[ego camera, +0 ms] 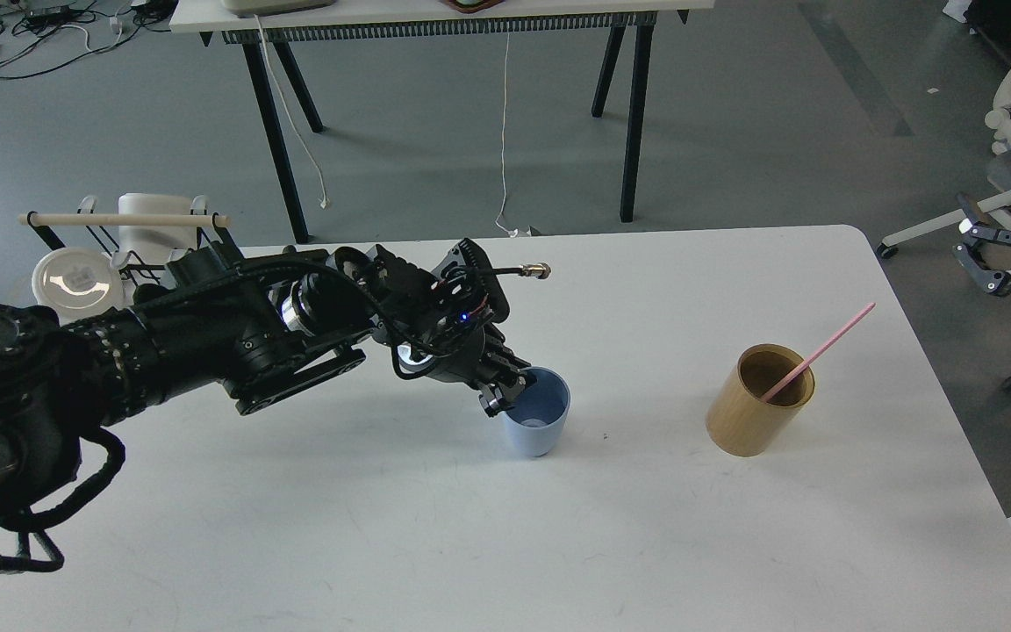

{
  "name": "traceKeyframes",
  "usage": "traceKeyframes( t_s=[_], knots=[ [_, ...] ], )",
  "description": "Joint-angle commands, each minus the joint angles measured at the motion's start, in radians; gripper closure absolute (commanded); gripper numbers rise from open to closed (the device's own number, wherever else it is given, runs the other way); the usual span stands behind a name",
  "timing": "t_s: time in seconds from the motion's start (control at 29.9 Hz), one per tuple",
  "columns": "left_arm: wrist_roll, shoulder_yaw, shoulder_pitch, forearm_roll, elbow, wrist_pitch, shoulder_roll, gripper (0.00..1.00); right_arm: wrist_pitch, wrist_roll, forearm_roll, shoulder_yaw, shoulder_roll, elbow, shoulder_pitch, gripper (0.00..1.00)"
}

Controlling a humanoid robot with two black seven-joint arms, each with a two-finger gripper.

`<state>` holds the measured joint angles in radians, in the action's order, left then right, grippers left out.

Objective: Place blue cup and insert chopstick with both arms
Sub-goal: 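Set the blue cup down and open the left gripper, then withdraw the left arm back toward the rack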

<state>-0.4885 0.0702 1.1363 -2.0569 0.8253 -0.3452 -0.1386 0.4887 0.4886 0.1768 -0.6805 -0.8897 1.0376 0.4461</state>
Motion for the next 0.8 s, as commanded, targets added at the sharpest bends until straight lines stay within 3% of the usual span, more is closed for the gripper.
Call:
traceKeyframes(
  t_s=[0.0, 0.07, 0.1, 0.37, 0.64, 0.77],
  knots=[
    [0.0, -0.004, -0.001, 0.067, 0.0, 0.002, -0.004, 0.55, 0.0, 0.0, 0.001, -0.002, 0.0, 0.002, -0.001, 0.0],
    [0.0, -0.015, -0.001, 0.154, 0.0, 0.002, -0.009, 0.24, 0.0, 0.0, 0.0, -0.002, 0.0, 0.002, -0.001, 0.0],
    [0.0, -0.023, -0.001, 0.2, 0.0, 0.0, -0.016, 0.2, 0.0, 0.0, 0.001, -0.002, 0.0, 0.002, -0.001, 0.0],
    [0.0, -0.084, -0.024, 0.343, 0.064, 0.002, -0.1, 0.13, 0.0, 0.0, 0.0, -0.004, 0.0, 0.009, -0.001, 0.0],
    [0.0, -0.334, -0.133, 0.619, 0.126, 0.002, -0.174, 0.11, 0.0, 0.0, -0.016, -0.016, -0.005, 0.012, 0.0, 0.0],
    [0.0, -0.547, -0.231, 0.762, 0.129, 0.005, -0.177, 0.1, 0.0, 0.0, -0.083, -0.028, -0.044, 0.009, 0.009, 0.0]
  ],
)
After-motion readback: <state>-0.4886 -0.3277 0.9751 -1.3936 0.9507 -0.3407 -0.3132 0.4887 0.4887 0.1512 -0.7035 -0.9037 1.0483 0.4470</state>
